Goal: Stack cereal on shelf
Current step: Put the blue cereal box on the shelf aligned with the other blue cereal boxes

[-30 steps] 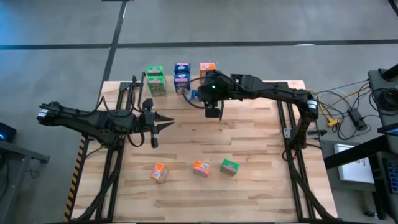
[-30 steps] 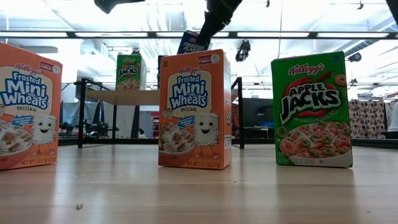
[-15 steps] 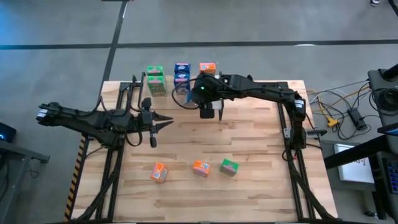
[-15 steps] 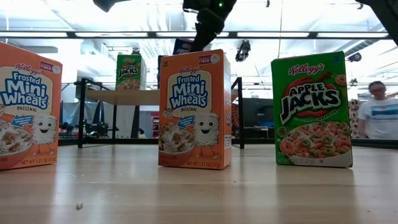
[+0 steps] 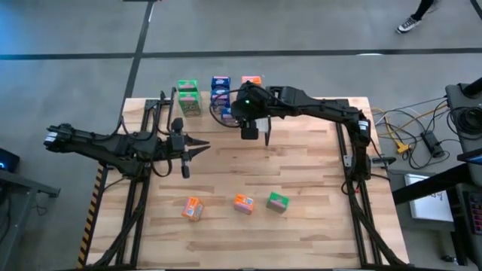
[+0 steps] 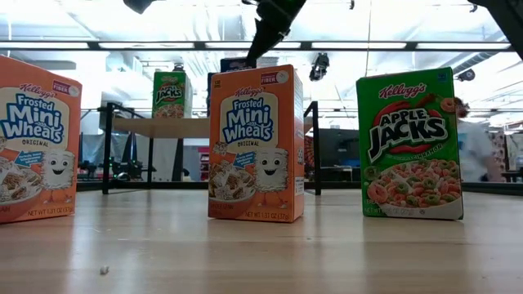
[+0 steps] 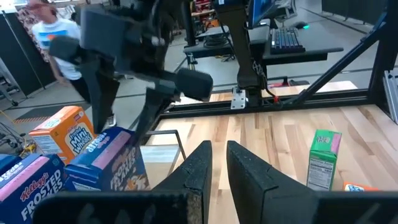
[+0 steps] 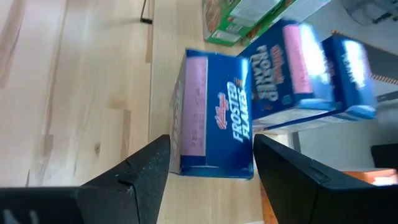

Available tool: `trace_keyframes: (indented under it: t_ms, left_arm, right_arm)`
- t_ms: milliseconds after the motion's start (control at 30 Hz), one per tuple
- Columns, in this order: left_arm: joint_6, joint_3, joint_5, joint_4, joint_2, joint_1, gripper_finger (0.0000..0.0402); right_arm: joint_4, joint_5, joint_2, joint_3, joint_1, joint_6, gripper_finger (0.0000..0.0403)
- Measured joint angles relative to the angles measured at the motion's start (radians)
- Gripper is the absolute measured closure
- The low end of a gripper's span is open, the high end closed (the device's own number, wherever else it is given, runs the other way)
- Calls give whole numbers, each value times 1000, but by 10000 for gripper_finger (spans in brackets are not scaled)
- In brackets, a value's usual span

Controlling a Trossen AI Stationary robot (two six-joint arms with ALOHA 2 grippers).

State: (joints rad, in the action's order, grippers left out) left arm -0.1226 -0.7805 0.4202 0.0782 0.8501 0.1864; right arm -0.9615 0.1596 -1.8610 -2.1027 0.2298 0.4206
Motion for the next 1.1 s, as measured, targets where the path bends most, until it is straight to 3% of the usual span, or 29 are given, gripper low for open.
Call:
trace_keyframes:
  t_ms: [500,733,933,1100]
  left_arm:
    - [0,9,0,-20,0,0,369]
    - [0,18,0,-18,0,0,369]
    - [0,28,0,-25,1,0,369]
    - [0,36,0,-25,1,0,369]
  right_arm:
    - [-150,-1,2,-152,-3,-46,192]
    - [-309,-1,4,-156,-1,-110,279]
    - [-280,12,5,-91,3,-122,382]
    - [-202,78,0,-45,16,-114,390]
